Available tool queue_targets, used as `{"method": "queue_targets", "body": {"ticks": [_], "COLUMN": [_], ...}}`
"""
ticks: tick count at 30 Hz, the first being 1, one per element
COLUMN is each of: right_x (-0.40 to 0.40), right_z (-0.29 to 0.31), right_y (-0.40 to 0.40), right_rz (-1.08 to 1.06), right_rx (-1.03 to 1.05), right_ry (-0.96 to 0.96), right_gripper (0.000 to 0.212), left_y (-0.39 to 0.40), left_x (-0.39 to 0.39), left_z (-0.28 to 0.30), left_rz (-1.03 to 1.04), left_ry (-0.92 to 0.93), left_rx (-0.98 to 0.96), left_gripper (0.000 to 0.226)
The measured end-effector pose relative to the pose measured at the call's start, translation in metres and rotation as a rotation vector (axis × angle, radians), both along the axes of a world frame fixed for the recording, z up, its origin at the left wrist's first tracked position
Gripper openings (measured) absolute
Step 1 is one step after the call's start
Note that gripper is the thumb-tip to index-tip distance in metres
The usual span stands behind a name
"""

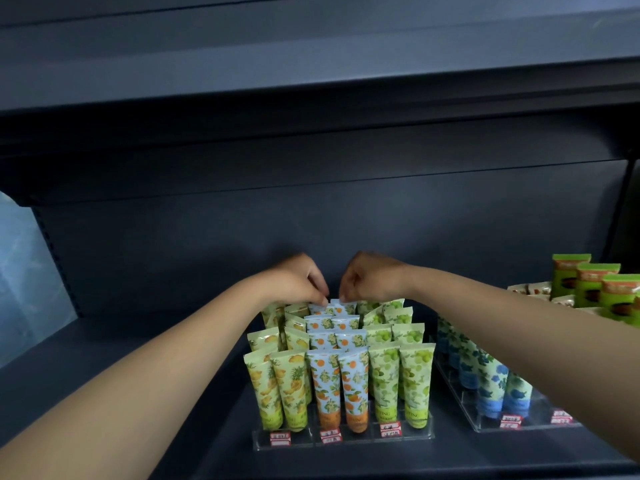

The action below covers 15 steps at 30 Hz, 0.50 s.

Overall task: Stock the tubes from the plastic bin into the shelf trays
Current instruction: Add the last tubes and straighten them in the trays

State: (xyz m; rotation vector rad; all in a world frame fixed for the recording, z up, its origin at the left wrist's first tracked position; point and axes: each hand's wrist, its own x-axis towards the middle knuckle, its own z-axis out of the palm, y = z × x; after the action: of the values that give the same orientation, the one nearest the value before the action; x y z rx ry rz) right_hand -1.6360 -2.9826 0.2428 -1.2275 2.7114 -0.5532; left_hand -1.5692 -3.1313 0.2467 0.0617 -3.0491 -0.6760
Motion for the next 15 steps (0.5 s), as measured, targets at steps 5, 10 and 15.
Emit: {"method": "queue_targets", "body": {"ticks": [5,10,15], "right_x": [0.001,0.003,0.004], "right_z": [0.008,0.014,0.011], "right_y": [0.013,0.046,0.071], "right_rz": [0.001,0.008,-0.007], "right_rx": [-0.056,-0.109,-0.066], "right_ry": [0.012,0.002,-0.007], "right_gripper": [0.013,0.011,0.007], "left_y": [0.009,0.031,0.051], "left_x": [0.004,0.005,-0.004], "left_z": [0.004,0.008,0.001], "left_rz": [-0.016,-0.071,-0.103], "left_ry": [0.053,0.056,0.028], "left_rx": [0.063,0.115,0.069], "left_gripper": [0.017,0.009,0.012]}}
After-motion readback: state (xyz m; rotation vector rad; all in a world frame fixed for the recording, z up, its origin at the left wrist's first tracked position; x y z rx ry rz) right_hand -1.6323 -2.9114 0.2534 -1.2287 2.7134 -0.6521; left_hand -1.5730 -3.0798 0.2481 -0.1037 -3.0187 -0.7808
